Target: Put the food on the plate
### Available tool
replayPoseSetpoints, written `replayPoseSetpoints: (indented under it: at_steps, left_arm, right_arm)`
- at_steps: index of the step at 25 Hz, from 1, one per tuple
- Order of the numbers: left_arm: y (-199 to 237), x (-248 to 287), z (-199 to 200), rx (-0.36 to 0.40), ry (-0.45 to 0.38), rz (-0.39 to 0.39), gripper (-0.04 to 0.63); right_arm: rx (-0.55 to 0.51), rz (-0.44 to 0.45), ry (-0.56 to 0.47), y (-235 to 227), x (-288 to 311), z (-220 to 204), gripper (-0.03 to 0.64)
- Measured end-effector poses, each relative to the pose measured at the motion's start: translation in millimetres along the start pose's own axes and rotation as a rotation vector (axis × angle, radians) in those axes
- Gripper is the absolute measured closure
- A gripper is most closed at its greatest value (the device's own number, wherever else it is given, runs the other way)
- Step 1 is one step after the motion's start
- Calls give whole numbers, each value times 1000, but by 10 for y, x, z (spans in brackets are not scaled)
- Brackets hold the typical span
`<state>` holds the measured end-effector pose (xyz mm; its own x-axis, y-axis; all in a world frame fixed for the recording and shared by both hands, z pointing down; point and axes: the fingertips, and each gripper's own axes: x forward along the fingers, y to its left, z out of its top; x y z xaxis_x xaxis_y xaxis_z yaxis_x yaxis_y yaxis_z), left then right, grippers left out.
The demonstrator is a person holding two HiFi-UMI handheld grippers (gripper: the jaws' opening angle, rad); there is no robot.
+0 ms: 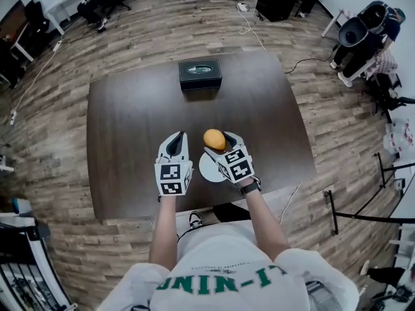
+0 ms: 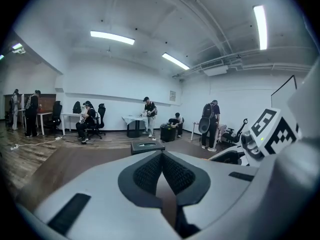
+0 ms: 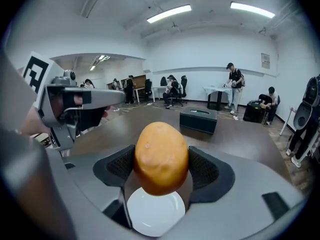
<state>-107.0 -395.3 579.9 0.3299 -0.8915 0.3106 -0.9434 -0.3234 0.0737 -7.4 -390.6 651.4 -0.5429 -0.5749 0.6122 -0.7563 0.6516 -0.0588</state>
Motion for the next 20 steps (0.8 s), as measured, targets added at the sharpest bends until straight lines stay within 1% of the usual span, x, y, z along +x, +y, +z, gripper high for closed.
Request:
replayPoseSetpoints:
  at_steps: [4, 8, 12, 20]
  left_arm:
    - [37, 50, -138, -35, 25, -4, 589]
    - [44, 48, -247, -49, 42, -7, 589]
    - [45, 47, -327, -58, 53, -6, 589]
    - [59, -12, -413, -65, 61, -6, 589]
  right_arm:
    - [22, 9, 82, 36, 240, -362, 275]
    - [46, 25, 141, 122, 393, -718, 275]
    - [49, 22, 200, 135, 488, -1068, 275]
    - [90, 19, 277, 149, 592, -1501, 275]
